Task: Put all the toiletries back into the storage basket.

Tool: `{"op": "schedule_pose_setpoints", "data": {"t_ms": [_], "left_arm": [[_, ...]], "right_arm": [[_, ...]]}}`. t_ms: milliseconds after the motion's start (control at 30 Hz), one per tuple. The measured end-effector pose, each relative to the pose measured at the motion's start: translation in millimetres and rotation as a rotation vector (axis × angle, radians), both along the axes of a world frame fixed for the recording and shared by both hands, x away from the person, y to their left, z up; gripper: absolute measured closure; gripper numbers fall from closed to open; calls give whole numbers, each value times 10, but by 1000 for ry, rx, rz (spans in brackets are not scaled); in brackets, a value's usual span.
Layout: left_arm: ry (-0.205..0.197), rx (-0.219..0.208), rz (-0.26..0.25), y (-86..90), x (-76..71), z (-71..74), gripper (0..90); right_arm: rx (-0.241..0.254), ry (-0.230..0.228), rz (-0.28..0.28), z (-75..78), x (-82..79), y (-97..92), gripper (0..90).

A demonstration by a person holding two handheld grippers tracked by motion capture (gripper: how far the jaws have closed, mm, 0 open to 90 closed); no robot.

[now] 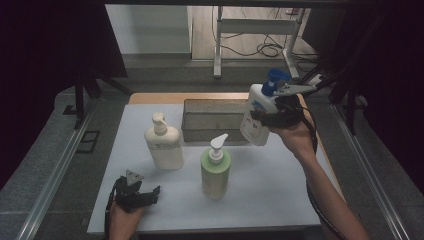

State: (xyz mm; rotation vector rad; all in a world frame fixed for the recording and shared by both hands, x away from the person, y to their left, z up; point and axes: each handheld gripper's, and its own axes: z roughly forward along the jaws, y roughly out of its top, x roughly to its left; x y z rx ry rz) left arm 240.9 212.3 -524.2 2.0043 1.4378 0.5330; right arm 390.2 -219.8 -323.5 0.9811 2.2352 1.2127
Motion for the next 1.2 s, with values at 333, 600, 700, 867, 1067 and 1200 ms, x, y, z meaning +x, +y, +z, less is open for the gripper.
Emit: {"op": "schedule_pose_setpoints", "data": {"t_ms": [333,600,700,867,1067,1200], "left_arm": [[-2,-2,1,-1,1,-2,106],[-2,-2,1,-1,1,-3,106],[-2,-2,1,-1,1,-2,106],[-3,-3,2,-2,1,-3,106],[-2,-2,1,-1,1,-2,106],[-2,-2,1,-1,1,-2,106]], "right_arm": [[-9,9,13,4,146,287,379],[-9,-1,24,54,252,541,379],[-14,-8,26,65,289,628,379],[-14,-6,27,67,356,764,380],[2,-3,23,48,441,912,380],[8,-4,23,43,488,1015,380]]}}
